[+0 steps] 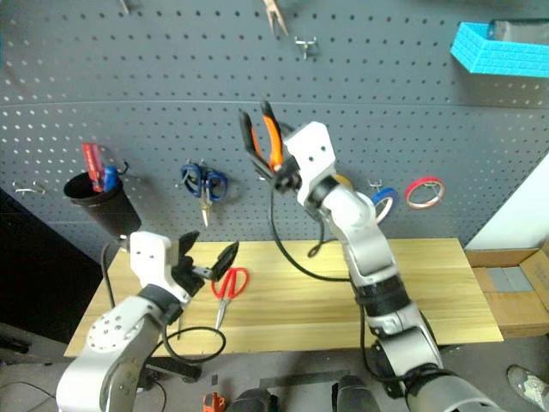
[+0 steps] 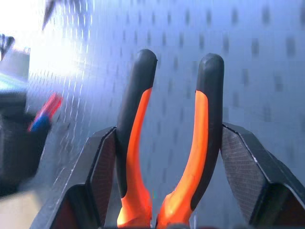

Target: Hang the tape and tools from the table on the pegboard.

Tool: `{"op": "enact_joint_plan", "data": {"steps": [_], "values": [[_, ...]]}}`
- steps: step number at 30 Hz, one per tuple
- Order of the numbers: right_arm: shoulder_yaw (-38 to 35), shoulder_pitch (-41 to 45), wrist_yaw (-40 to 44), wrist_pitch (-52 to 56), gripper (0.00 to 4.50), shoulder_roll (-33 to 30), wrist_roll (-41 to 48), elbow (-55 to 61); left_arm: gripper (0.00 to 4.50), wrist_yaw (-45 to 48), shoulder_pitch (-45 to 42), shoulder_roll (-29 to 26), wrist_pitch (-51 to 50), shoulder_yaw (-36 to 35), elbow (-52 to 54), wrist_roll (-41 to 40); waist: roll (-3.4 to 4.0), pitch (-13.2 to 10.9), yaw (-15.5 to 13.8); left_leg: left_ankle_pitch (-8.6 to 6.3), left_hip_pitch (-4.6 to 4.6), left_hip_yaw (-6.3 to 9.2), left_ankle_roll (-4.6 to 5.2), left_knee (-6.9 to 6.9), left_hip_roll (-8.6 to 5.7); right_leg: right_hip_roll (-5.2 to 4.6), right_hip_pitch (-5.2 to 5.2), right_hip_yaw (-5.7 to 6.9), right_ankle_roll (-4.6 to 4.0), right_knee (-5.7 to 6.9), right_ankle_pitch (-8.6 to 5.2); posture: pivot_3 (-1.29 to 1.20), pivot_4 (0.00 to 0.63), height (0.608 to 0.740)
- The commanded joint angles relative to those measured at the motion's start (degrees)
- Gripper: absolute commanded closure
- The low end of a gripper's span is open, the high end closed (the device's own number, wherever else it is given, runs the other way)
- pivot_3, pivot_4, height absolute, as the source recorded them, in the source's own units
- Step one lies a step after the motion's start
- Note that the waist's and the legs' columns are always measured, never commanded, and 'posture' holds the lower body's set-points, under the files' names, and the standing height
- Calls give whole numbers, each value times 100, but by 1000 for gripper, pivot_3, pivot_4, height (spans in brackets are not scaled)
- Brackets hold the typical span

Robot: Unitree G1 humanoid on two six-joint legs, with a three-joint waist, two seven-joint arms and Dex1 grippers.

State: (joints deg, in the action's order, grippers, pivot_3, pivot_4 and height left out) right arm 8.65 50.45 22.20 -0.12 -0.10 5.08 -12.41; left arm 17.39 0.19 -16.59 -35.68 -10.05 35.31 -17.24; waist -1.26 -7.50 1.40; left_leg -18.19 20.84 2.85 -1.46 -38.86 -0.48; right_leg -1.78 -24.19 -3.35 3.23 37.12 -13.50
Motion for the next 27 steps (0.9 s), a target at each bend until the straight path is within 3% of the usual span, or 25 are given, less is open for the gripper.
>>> {"op": "enact_joint_plan", "data": {"steps": [1, 5, 10, 19, 27], "values": [[-348, 862, -357, -853, 1723, 219, -34, -1078, 0, -59, -598, -67, 199, 54, -403, 69, 0, 0, -26, 1, 1, 1, -1, 0, 0, 1, 0, 2, -1, 0, 1, 122, 64, 740], [-415, 1433, -576, -1666, 1723, 284, -221, -2349, 0, -4, -1100, -80, 399, 291, -926, 207, -5, 5, -101, 4, 0, -1, -6, 0, -4, 8, -1, 3, -4, -4, 3, 127, 66, 740], [-366, 1550, -727, -2251, 1723, 281, -442, -3210, 0, 57, -1357, -52, 535, 552, -1162, 240, -5, 6, -123, 2, 7, -2, -9, 10, 1, 9, -10, 2, -7, -9, 1, 128, 68, 740], [-197, 923, -974, -2331, 1723, 90, -1010, -2902, 0, 50, -1318, -29, 453, 648, -1085, 188, -5, 7, -124, 3, 10, -6, -9, 6, 4, 8, -17, -9, -7, 2, 1, 115, 77, 740], [-1, 350, -625, -1430, 1723, 267, -986, -2715, 0, 77, -1414, -32, 423, 695, -1156, 182, -4, 11, -121, 3, 6, -6, -9, 1, 5, 8, -16, -11, -7, 10, 2, 97, 80, 740]]}}
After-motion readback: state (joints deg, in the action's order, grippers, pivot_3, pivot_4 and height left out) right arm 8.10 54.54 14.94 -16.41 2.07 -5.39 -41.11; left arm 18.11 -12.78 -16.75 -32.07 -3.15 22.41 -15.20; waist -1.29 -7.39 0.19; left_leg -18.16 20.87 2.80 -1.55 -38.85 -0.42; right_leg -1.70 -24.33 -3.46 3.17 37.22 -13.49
